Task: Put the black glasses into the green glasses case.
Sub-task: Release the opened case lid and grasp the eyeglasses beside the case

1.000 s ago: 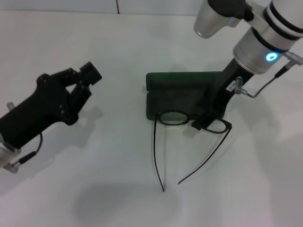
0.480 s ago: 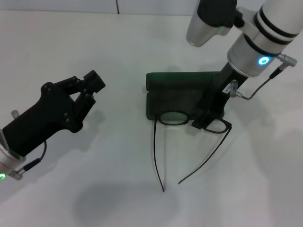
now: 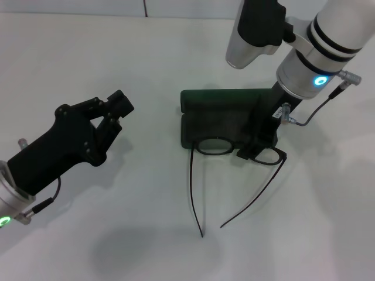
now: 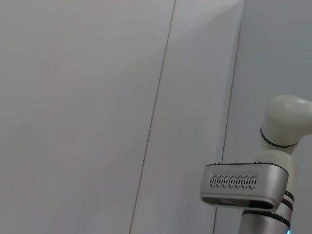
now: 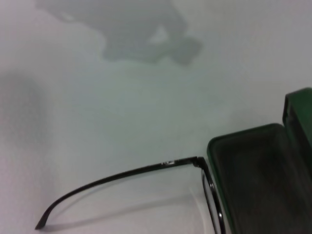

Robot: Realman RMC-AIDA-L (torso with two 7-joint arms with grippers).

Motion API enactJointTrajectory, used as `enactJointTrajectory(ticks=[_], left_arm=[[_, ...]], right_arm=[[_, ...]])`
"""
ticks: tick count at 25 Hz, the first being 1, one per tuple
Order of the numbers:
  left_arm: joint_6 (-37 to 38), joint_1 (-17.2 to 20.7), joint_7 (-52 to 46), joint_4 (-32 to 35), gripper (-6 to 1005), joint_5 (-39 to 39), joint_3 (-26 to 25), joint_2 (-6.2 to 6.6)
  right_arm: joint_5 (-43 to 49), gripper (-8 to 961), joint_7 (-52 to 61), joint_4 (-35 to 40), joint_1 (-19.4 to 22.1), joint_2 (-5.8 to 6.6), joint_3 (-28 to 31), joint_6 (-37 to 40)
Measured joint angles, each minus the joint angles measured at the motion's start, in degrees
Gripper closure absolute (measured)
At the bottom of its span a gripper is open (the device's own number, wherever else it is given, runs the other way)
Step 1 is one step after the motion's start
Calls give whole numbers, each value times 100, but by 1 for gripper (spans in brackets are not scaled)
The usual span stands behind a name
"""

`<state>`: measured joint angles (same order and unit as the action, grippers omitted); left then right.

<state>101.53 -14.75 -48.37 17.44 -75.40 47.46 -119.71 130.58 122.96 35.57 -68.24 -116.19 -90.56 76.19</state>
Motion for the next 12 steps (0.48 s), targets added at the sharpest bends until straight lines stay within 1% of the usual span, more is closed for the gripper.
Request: enactJointTrajectory(ticks=[10,12], left_arm=[[-2,20,8,-66,887,-10,35,0],[-1,28,10,-64,887,-9,30,2]], right_arm=[[-216,505,-86,-18,57,0,-104,-133],[-252,536,-114,-18,80,0,-117,-139]])
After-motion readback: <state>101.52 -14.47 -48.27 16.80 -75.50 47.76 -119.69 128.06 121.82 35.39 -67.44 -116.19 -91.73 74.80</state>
